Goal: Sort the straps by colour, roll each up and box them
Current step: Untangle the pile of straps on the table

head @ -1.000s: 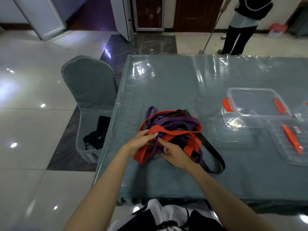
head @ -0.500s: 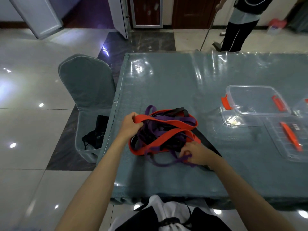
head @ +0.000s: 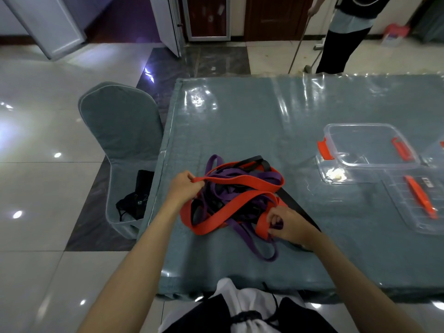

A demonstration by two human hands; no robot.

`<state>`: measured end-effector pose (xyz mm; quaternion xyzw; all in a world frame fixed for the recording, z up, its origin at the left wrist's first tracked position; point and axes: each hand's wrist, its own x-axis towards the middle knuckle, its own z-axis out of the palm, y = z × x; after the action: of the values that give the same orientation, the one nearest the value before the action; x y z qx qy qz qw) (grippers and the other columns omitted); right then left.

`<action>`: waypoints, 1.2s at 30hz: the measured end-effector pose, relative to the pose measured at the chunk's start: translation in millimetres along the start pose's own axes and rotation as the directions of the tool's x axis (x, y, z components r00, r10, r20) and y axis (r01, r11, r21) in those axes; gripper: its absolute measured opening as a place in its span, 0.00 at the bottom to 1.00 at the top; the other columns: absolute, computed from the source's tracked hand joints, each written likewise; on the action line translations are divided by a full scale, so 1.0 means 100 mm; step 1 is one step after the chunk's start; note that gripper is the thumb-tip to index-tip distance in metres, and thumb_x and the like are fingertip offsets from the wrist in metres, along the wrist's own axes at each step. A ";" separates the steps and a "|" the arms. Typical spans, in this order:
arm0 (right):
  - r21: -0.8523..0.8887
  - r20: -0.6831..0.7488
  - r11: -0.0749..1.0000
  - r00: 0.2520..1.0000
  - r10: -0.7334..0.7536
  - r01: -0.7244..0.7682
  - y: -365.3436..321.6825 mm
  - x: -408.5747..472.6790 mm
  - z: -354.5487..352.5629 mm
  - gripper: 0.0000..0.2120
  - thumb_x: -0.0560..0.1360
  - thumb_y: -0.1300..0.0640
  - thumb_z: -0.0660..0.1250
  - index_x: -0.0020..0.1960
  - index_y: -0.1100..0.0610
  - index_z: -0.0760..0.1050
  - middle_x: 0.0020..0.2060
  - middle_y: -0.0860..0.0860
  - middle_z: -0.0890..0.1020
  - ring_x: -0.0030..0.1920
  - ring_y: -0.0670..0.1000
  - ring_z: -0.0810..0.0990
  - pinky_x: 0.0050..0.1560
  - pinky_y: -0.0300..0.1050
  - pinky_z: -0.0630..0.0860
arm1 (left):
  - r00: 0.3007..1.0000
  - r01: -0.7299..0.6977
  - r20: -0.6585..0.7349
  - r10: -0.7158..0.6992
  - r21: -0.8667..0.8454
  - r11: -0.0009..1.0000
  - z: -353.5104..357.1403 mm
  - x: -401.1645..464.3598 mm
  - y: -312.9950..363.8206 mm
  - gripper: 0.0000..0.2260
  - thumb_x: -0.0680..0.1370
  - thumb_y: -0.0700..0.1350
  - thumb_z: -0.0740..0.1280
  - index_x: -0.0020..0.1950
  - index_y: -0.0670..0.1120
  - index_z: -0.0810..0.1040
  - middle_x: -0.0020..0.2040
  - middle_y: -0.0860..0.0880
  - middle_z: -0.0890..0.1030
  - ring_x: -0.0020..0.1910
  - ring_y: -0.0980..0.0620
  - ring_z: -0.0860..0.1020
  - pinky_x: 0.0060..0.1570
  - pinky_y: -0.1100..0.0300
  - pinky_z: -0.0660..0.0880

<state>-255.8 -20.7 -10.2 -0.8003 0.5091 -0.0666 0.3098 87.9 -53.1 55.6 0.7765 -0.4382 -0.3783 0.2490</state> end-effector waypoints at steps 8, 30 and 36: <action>0.287 -0.439 0.938 0.843 0.311 -0.197 0.08 0.29 -0.05 0.08 0.76 0.71 0.71 0.54 0.64 0.80 0.48 0.60 0.81 0.51 0.63 0.79 0.56 0.60 0.77 | 0.927 0.297 0.359 -0.107 -0.531 0.793 0.02 -0.05 0.11 0.08 0.82 0.41 0.72 0.59 0.45 0.78 0.56 0.41 0.85 0.55 0.41 0.84 0.53 0.45 0.82; -0.086 -0.159 0.984 0.978 0.138 -0.153 0.13 0.90 -0.21 0.40 0.69 0.48 0.81 0.78 0.47 0.69 0.73 0.52 0.69 0.74 0.57 0.67 0.71 0.61 0.69 | 0.931 -0.226 0.292 0.219 -0.008 0.974 0.42 0.13 0.04 0.14 0.83 0.42 0.70 0.68 0.43 0.81 0.70 0.45 0.77 0.71 0.49 0.74 0.72 0.60 0.66; -0.419 0.052 0.869 0.962 -0.267 0.263 -0.30 1.10 0.12 0.31 0.75 0.49 0.76 0.76 0.42 0.71 0.72 0.46 0.74 0.76 0.52 0.68 0.77 0.58 0.60 | 0.940 -0.164 0.294 0.173 -0.056 0.985 0.37 0.19 -0.07 0.10 0.84 0.41 0.69 0.64 0.44 0.82 0.57 0.47 0.81 0.63 0.44 0.78 0.55 0.72 0.73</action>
<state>-175.8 -101.2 -26.0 -0.9101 0.3979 0.0002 0.1154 67.9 -68.2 22.4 0.6664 -0.5294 -0.4750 0.2236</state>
